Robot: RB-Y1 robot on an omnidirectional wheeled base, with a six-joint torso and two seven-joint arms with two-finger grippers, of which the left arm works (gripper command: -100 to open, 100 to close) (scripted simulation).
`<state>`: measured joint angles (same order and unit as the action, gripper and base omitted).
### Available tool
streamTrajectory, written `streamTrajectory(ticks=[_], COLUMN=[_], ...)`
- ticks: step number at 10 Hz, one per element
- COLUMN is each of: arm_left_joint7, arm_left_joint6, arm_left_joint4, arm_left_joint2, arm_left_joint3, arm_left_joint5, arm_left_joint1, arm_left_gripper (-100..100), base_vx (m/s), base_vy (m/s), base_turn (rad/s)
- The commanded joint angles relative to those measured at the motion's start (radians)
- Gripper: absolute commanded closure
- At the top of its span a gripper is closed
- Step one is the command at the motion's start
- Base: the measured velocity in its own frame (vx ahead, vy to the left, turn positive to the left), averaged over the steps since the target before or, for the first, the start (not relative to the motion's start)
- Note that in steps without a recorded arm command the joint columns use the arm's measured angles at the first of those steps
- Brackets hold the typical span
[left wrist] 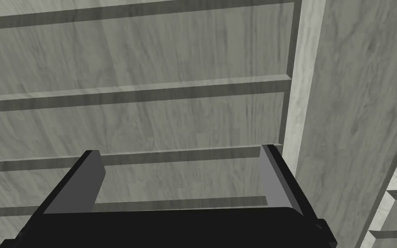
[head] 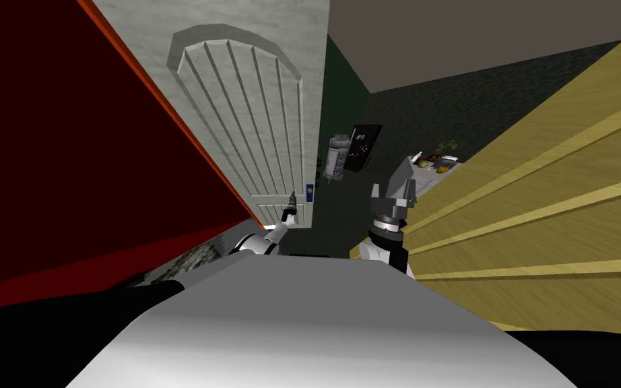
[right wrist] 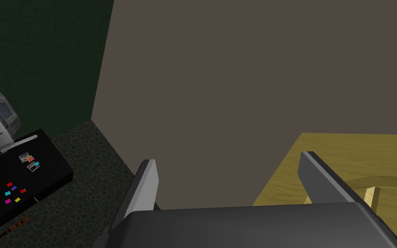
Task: Push the door open
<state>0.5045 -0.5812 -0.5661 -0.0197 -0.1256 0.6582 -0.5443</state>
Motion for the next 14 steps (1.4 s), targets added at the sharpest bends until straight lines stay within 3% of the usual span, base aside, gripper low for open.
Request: streamTrajectory(ticks=[1,4,8,10,11,14], arm_left_joint7=[-0.002,0.003,0.01,0.023,0.023,0.023], arm_left_joint6=[-0.014,-0.02,-0.027,-0.015,-0.015,-0.015], arm_left_joint4=[0.025,0.027,0.031,0.01,0.01,0.01], arm_left_joint2=[-0.019,-0.016,0.044,0.043,0.043,0.043], arm_left_joint3=[0.0,0.004,0.009,0.013,0.013,0.013], arm_left_joint5=[-0.001,0.0,0.001,0.002,0.002,0.002], arm_left_joint1=[-0.012,-0.012,-0.012,-0.003,-0.003,-0.003], arm_left_gripper=[-100,-100,-100,-100,100,100], base_vx=[0.209,0.218,0.128,0.046,0.0,-0.007], base_vy=[0.047,-0.042,-0.145,-0.082,0.0,0.013], base_turn=[-0.025,-0.023,-0.02,0.001,0.0,-0.012])
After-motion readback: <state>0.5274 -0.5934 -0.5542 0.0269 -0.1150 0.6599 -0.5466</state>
